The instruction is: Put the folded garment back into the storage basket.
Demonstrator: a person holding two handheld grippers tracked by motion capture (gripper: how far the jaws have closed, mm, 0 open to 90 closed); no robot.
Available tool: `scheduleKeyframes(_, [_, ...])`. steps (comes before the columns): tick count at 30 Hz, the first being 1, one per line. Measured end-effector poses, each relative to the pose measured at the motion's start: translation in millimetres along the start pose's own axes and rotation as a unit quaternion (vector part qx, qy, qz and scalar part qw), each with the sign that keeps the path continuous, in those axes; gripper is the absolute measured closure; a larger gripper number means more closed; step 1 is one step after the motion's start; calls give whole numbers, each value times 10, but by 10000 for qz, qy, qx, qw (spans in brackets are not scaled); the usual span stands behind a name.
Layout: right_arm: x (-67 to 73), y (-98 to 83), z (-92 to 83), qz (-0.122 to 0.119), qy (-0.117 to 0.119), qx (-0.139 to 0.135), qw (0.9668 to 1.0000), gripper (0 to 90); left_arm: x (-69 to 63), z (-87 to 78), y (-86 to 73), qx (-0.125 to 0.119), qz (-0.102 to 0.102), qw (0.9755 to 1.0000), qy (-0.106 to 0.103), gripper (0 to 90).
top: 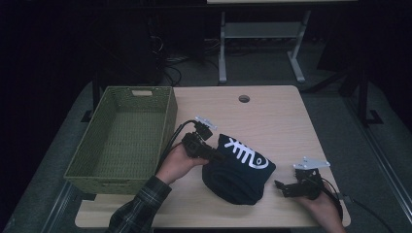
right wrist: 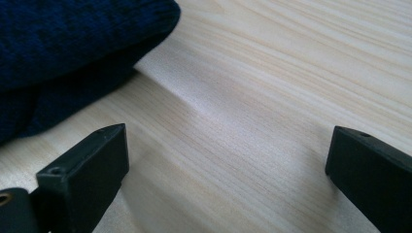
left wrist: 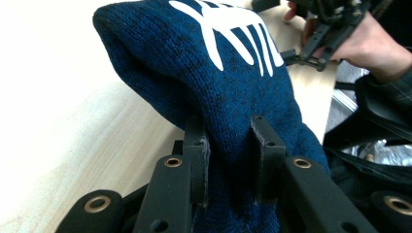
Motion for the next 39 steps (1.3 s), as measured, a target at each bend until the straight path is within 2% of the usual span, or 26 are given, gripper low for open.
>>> scheduleKeyframes(7, [0,0,1,2,-3,-5,10000,16,-47,-231,135,4,150,9998,90,736])
scheduleKeyframes(11, [1,0,1,5,-3,-6,10000,16,-73,-388,196,0,149,9998,94,736])
scheduleKeyframes(12, [0,0,1,4,-3,-5,10000,16,-71,-431,206,56,210,9997,108,736])
scheduleKeyframes(19, [0,0,1,6,-4,-5,10000,17,-75,-675,262,108,257,9994,224,736])
scheduleKeyframes(27, [-1,1,1,6,-5,-7,10000,17,-57,-971,289,81,212,9994,261,736])
scheduleKeyframes(28, [-1,1,1,7,-5,-9,10000,17,-50,-1048,293,66,202,9993,298,736])
scheduleKeyframes(29, [-1,1,1,7,-5,-9,10000,17,-50,-1048,293,66,202,9993,298,736])
scheduleKeyframes(39, [-2,1,1,15,-13,-13,10000,17,18,-1453,260,-60,49,9986,515,736])
Point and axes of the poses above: each handheld gripper's, and its own axes: z roughly forward along the jaws, y roughly out of its top, x roughly to its left, the point moved 4 cm from there along z, roughly forward along the jaws, and after that the axes turned 11 degrees about z, right-handed, at the moved point
